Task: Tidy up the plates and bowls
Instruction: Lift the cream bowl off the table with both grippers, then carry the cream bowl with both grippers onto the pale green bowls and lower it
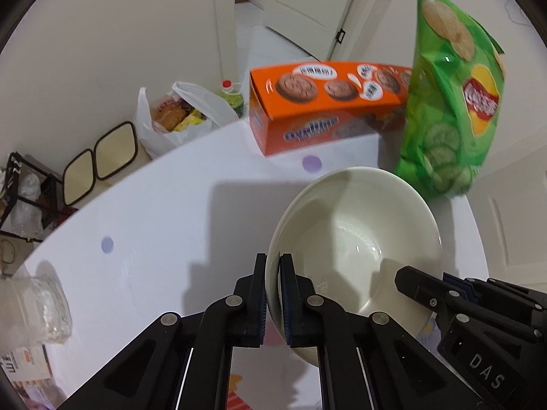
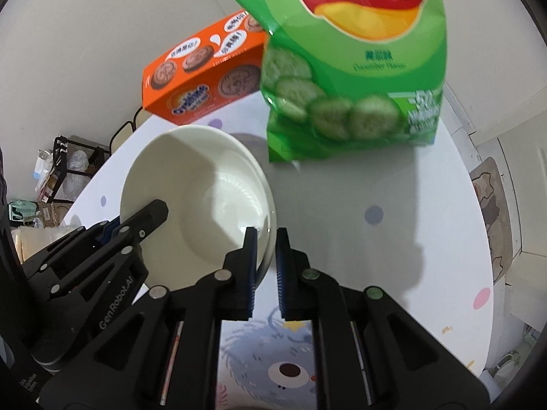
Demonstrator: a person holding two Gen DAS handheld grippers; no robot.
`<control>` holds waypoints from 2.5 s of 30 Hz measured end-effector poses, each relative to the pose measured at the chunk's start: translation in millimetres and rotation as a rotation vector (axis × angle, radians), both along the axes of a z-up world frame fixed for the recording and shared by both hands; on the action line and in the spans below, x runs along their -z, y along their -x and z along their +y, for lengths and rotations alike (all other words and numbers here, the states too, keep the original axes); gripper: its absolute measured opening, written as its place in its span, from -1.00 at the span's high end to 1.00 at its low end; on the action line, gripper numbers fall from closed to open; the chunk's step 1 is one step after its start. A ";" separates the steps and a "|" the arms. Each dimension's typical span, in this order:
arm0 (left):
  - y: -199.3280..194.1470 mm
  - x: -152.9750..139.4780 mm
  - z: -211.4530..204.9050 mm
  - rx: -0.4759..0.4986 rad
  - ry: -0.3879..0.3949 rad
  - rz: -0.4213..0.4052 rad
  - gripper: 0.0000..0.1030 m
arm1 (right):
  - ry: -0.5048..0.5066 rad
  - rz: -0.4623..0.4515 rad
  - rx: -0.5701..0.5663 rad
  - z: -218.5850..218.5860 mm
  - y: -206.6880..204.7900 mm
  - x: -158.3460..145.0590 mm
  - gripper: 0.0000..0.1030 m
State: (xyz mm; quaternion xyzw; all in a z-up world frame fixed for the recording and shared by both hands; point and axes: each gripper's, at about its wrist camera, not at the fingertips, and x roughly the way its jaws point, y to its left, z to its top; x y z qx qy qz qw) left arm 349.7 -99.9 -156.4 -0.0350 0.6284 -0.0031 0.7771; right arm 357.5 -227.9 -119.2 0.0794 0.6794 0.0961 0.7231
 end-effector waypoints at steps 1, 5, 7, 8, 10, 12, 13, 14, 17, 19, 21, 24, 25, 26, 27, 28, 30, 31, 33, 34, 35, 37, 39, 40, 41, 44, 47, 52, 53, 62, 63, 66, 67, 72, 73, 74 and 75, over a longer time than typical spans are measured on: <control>2.4 0.8 -0.6 0.000 0.006 0.006 0.88 | -0.003 0.003 0.001 -1.3 2.4 0.1 0.77; 9.4 0.6 -2.8 0.003 0.023 0.010 0.88 | 0.006 0.005 -0.013 -1.2 10.5 1.1 0.77; 11.2 0.1 -1.4 -0.001 0.044 0.015 0.90 | 0.006 0.009 -0.014 -0.4 13.0 0.8 0.76; 14.3 -0.3 -1.3 -0.001 0.052 0.018 0.90 | 0.005 0.011 -0.013 2.3 14.2 1.1 0.76; 19.2 -1.5 -1.4 0.002 0.057 0.019 0.90 | 0.001 0.014 -0.015 3.7 16.8 1.1 0.76; 24.7 -2.6 -0.2 -0.011 0.071 0.021 0.91 | 0.002 0.015 -0.021 1.8 21.8 0.1 0.76; 27.8 -3.6 0.0 -0.018 0.080 0.020 0.91 | 0.000 0.017 -0.022 2.7 24.0 0.5 0.76; 32.1 -4.7 0.1 -0.023 0.089 0.020 0.91 | -0.001 0.020 -0.024 3.2 26.8 0.4 0.76; 43.0 -8.3 -0.3 -0.023 0.097 0.017 0.91 | 0.002 0.014 -0.030 2.9 34.9 -2.0 0.76; 49.9 -12.9 -3.8 -0.019 0.087 0.013 0.91 | 0.001 0.014 -0.035 5.7 40.4 -3.1 0.75; 56.6 -21.1 -10.2 -0.007 0.059 0.001 0.91 | 0.001 0.010 -0.038 7.3 47.0 -5.2 0.76; 61.5 -28.1 -14.2 0.009 0.042 -0.002 0.91 | 0.000 0.002 -0.046 6.3 58.5 -11.1 0.76; 63.9 -30.5 -16.1 0.012 0.042 -0.001 0.91 | 0.000 -0.002 -0.048 5.3 62.8 -13.9 0.76; 67.3 -33.4 -19.3 0.017 0.040 0.002 0.91 | -0.001 -0.006 -0.047 3.1 68.0 -17.6 0.76; 72.7 -37.1 -23.9 0.023 0.037 0.003 0.91 | 0.000 -0.007 -0.047 1.1 71.8 -20.1 0.76; 76.9 -40.3 -26.7 0.026 0.037 0.003 0.91 | 0.002 -0.009 -0.049 -1.0 76.3 -23.1 0.75; 88.2 -50.5 -36.5 0.038 0.033 -0.003 0.91 | 0.002 -0.015 -0.053 -8.0 87.9 -31.2 0.75; 91.6 -53.9 -39.5 0.042 0.031 -0.006 0.91 | -0.001 -0.020 -0.052 -11.6 93.6 -35.8 0.75; 101.6 -65.3 -50.3 0.053 0.025 -0.014 0.91 | -0.001 -0.031 -0.050 -20.2 104.5 -44.5 0.75; 107.2 -72.0 -56.8 0.062 0.020 -0.021 0.91 | 0.000 -0.035 -0.048 -23.7 109.1 -48.3 0.75; 109.3 -75.7 -59.4 0.066 0.018 -0.025 0.91 | 0.000 -0.043 -0.047 -28.7 114.8 -54.0 0.75; 119.1 -86.8 -70.7 0.080 0.013 -0.037 0.91 | 0.003 -0.056 -0.045 -38.6 124.8 -65.6 0.75; 129.4 -97.6 -83.6 0.097 0.008 -0.053 0.91 | 0.004 -0.072 -0.037 -52.4 136.1 -78.2 0.74; 133.0 -101.3 -88.7 0.107 0.006 -0.057 0.91 | 0.004 -0.078 -0.034 -57.8 140.9 -83.8 0.74; 137.2 -105.1 -93.9 0.114 0.008 -0.059 0.91 | 0.005 -0.082 -0.030 -63.0 146.4 -88.9 0.74; 150.9 -118.1 -112.5 0.141 0.009 -0.070 0.90 | 0.014 -0.092 -0.025 -77.2 161.2 -101.2 0.74; 159.9 -126.3 -126.5 0.158 0.009 -0.078 0.90 | 0.023 -0.109 -0.019 -90.2 174.3 -113.5 0.74; 175.8 -133.0 -153.4 0.189 0.015 -0.084 0.90 | 0.038 -0.124 0.005 -114.9 196.2 -127.4 0.73; 178.5 -132.4 -159.9 0.194 0.020 -0.079 0.90 | 0.042 -0.125 0.011 -119.9 200.6 -128.5 0.73; 191.9 -107.2 -198.2 0.228 0.032 -0.023 0.90 | 0.072 -0.097 0.048 -158.9 223.9 -118.5 0.73; 193.6 -104.5 -200.5 0.232 0.032 -0.018 0.90 | 0.074 -0.089 0.051 -162.2 225.7 -115.3 0.73; 197.3 -94.9 -208.6 0.239 0.029 -0.005 0.90 | 0.081 -0.072 0.054 -170.2 229.5 -106.8 0.73; 197.7 -92.9 -209.6 0.238 0.031 -0.001 0.90 | 0.082 -0.067 0.054 -172.2 230.4 -105.0 0.73; 199.9 -79.8 -217.2 0.240 0.024 0.023 0.90 | 0.093 -0.042 0.051 -179.8 231.9 -94.4 0.73; 198.9 -77.5 -217.8 0.237 0.025 0.029 0.90 | 0.097 -0.037 0.049 -180.6 231.7 -92.0 0.73; 198.4 -76.3 -218.1 0.236 0.025 0.031 0.89 | 0.098 -0.033 0.048 -181.6 231.3 -90.3 0.73; 197.7 -74.5 -218.6 0.234 0.024 0.035 0.90 | 0.100 -0.028 0.046 -183.1 230.9 -88.0 0.73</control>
